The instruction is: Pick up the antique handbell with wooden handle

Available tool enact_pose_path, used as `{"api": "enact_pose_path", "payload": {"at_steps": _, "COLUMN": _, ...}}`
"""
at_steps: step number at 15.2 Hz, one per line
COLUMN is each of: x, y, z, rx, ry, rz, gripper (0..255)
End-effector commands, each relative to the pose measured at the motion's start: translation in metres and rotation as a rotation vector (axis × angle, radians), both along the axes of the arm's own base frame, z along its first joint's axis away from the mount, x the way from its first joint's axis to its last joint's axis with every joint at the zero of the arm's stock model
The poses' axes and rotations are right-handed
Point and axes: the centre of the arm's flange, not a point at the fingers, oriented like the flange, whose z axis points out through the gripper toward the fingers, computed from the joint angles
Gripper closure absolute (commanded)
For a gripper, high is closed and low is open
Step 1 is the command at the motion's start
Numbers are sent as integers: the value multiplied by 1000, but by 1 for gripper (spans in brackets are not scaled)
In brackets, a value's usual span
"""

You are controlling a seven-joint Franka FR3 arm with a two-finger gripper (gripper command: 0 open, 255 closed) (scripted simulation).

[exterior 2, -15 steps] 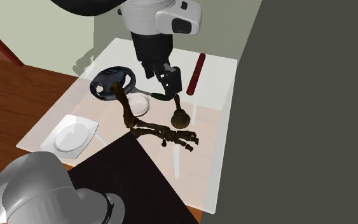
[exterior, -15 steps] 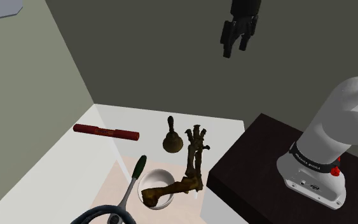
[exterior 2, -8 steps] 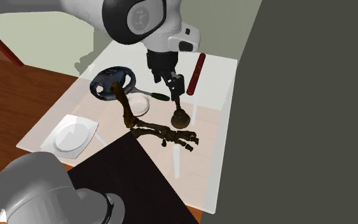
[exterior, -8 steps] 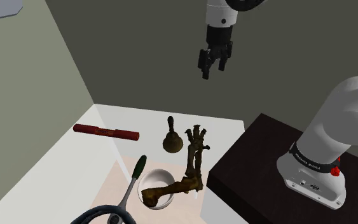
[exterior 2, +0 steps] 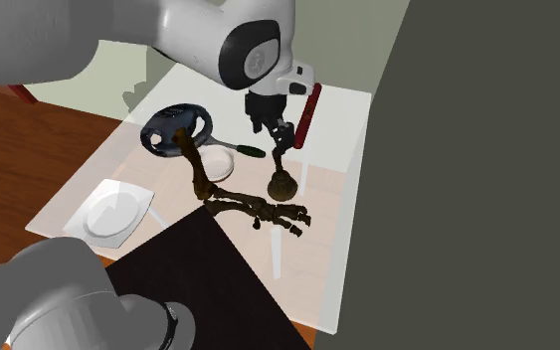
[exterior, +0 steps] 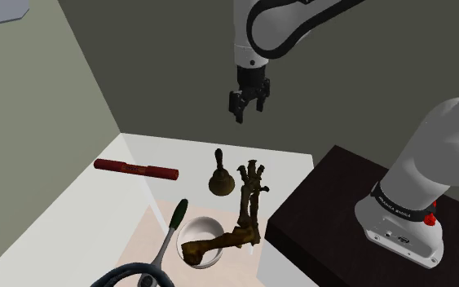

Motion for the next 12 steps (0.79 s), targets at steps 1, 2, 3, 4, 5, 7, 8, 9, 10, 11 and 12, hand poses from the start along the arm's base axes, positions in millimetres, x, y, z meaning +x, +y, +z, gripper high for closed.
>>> {"api": "enact_pose_path", "payload": {"at_steps": 1, "x": 14, "y": 13, "z": -20, "rx": 0, "ry": 5, "rz": 2, "gripper": 0}}
{"api": "enact_pose_path", "payload": {"at_steps": 2, "x": 20, "y": 19, "z": -30, "rx": -1, "ry": 8, "rz": 3, "gripper": 0}}
{"api": "enact_pose_path", "payload": {"at_steps": 3, "x": 27, "y": 24, "z": -41, "rx": -2, "ry": 11, "rz": 3, "gripper": 0}}
{"api": "enact_pose_path", "payload": {"at_steps": 4, "x": 34, "y": 30, "z": -51, "rx": -3, "ry": 13, "rz": 4, "gripper": 0}}
{"api": "enact_pose_path", "payload": {"at_steps": 5, "x": 40, "y": 36, "z": -61, "rx": -3, "ry": 16, "rz": 5, "gripper": 0}}
{"api": "enact_pose_path", "payload": {"at_steps": 7, "x": 53, "y": 47, "z": -82, "rx": -5, "ry": 22, "rz": 7, "gripper": 0}}
{"api": "enact_pose_path", "payload": {"at_steps": 8, "x": 60, "y": 52, "z": -93, "rx": -6, "ry": 25, "rz": 8, "gripper": 0}}
{"api": "enact_pose_path", "payload": {"at_steps": 9, "x": 66, "y": 58, "z": -103, "rx": -6, "ry": 27, "rz": 9, "gripper": 0}}
{"api": "enact_pose_path", "payload": {"at_steps": 10, "x": 73, "y": 63, "z": -114, "rx": -7, "ry": 30, "rz": 10, "gripper": 0}}
{"api": "enact_pose_path", "payload": {"at_steps": 11, "x": 79, "y": 69, "z": -124, "rx": -8, "ry": 33, "rz": 10, "gripper": 0}}
{"api": "enact_pose_path", "payload": {"at_steps": 12, "x": 85, "y": 74, "z": -134, "rx": -9, "ry": 36, "rz": 11, "gripper": 0}}
